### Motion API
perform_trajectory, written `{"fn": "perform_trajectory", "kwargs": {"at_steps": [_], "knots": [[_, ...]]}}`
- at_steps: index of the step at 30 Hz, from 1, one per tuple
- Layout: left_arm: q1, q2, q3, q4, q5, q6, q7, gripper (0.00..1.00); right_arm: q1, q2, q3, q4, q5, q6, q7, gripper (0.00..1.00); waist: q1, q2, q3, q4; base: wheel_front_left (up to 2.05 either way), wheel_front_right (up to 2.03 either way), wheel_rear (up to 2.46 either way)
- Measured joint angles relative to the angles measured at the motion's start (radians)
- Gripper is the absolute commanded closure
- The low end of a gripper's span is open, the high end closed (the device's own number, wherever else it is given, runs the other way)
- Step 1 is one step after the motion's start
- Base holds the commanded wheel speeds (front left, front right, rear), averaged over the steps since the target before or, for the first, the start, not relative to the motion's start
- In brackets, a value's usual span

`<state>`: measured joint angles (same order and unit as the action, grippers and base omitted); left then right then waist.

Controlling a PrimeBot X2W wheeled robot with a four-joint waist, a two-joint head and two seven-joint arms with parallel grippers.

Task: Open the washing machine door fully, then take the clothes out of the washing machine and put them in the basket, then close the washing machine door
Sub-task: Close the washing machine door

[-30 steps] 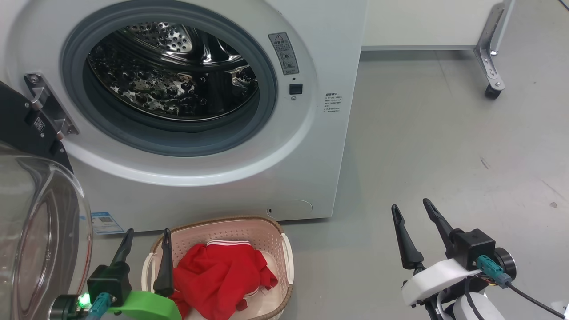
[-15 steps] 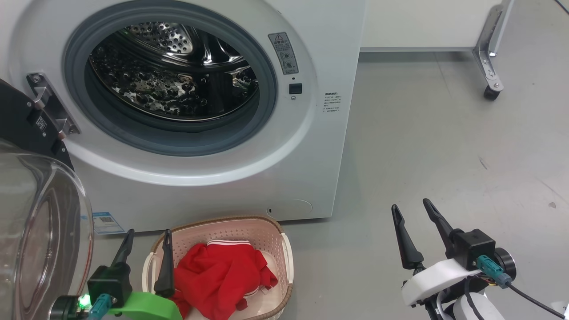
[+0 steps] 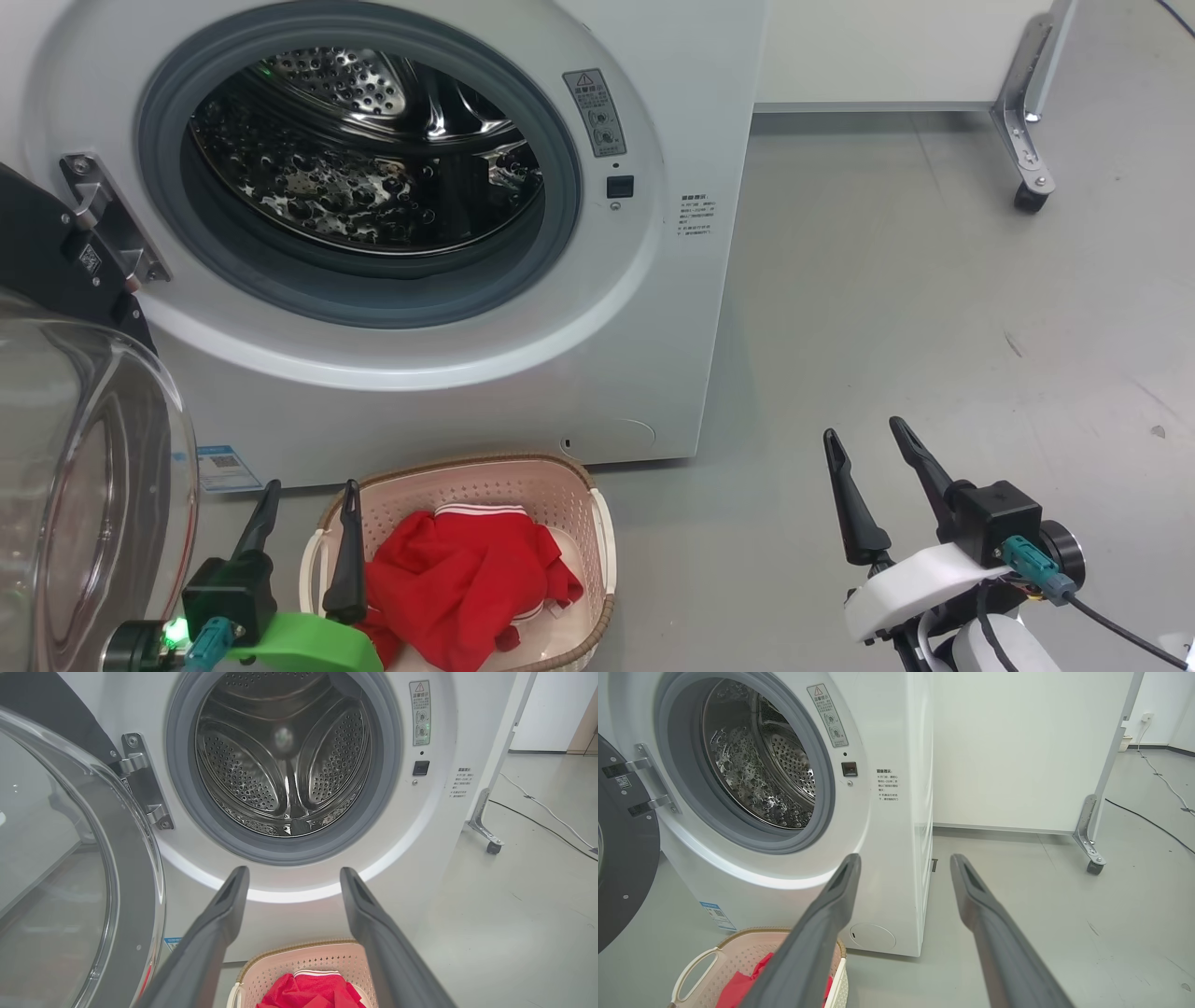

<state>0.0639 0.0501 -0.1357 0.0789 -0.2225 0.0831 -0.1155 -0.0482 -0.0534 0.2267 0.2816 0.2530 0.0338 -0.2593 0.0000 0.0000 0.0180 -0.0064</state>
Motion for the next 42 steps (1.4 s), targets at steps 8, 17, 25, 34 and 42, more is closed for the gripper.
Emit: {"fn": "perform_trajectory", "kwargs": {"at_steps": [8,17,25,34,42], "knots": [[0.003,0.0,-0.001,-0.012,0.004,0.001,0.005,0.0,0.0,0.001,-0.001,0.0,0.0,0.0,0.0,0.0,0.0,0.0,-0.008,0.001,-0.57,0.57,0.0],[0.022,0.0,-0.018,-0.02,0.004,0.0,0.018,0.0,0.008,0.004,-0.001,0.002,0.0,0.0,0.0,0.0,0.0,0.0,-0.015,0.001,-0.74,0.74,0.0],[0.024,0.002,-0.019,-0.025,0.004,0.0,0.018,0.0,0.018,0.004,-0.002,0.005,0.0,0.0,0.0,0.0,0.0,0.0,-0.017,0.0,-0.41,0.41,0.0],[0.024,0.002,-0.019,-0.029,0.004,0.0,0.019,0.0,0.018,0.005,-0.004,0.005,0.0,0.0,0.0,0.0,0.0,0.0,-0.02,0.001,-0.08,0.08,0.0],[0.028,0.003,-0.019,-0.037,0.004,0.0,0.021,0.0,0.018,0.005,-0.006,0.005,0.0,0.0,0.0,0.0,0.0,0.0,-0.02,0.003,0.0,0.0,0.0]]}}
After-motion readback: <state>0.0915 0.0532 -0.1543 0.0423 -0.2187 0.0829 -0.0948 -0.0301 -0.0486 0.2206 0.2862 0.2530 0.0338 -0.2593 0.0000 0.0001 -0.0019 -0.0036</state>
